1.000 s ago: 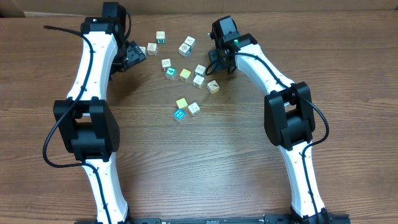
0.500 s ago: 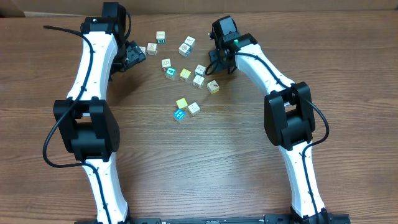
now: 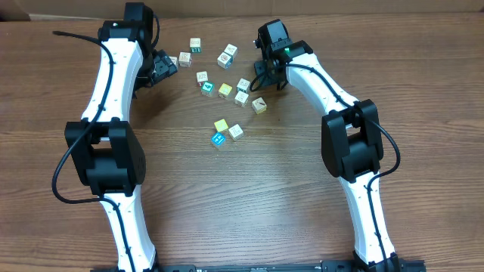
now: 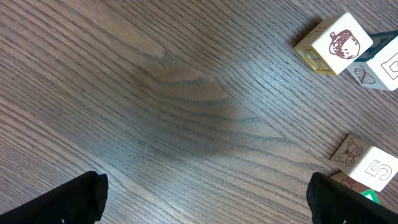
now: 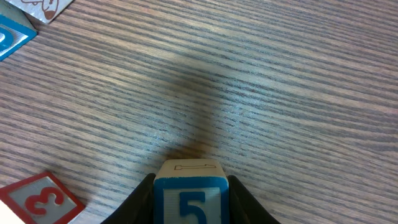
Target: Form a circle
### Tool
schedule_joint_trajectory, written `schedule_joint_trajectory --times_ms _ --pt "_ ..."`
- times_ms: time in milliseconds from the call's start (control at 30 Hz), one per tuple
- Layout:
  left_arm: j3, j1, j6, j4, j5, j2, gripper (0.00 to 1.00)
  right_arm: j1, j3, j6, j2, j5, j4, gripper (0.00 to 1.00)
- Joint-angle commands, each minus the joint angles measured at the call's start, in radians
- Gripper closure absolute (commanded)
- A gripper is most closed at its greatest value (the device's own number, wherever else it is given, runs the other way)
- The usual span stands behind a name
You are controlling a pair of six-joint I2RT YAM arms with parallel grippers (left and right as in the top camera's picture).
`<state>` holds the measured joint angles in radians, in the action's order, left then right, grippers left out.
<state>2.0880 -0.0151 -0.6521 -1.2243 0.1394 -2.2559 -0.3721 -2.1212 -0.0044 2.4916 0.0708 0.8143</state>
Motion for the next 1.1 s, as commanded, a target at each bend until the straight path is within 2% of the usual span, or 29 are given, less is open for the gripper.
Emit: schedule_joint_trajectory --times_ms 0,533,633,733,967,1067 --pt "0.015 0.002 0.002 -0.001 0.009 0.011 0.00 0.003 -0.019 -0.005 -0.063 0.006 -0.001 0.71" --pt "0.015 0.002 0.002 -0.001 0.009 0.011 0.01 0.003 -0.020 -0.005 -0.063 0.006 0.002 0.71" --pt "0.015 0.002 0.002 -0.001 0.009 0.011 0.00 0.003 -0.020 -0.004 -0.067 0.006 0.003 0.80" --pt "0.015 0.002 0.002 -0.001 0.009 0.011 0.01 0.003 -0.020 -0.005 -0.072 0.006 0.003 0.81" --pt "0.015 0.002 0.002 -0.001 0.009 0.011 0.01 0.003 -0.020 -0.005 -0.087 0.007 0.002 0.69" --pt "0.015 0.002 0.002 -0.001 0.009 0.011 0.01 0.003 -0.020 -0.005 -0.090 0.007 0.002 0.62"
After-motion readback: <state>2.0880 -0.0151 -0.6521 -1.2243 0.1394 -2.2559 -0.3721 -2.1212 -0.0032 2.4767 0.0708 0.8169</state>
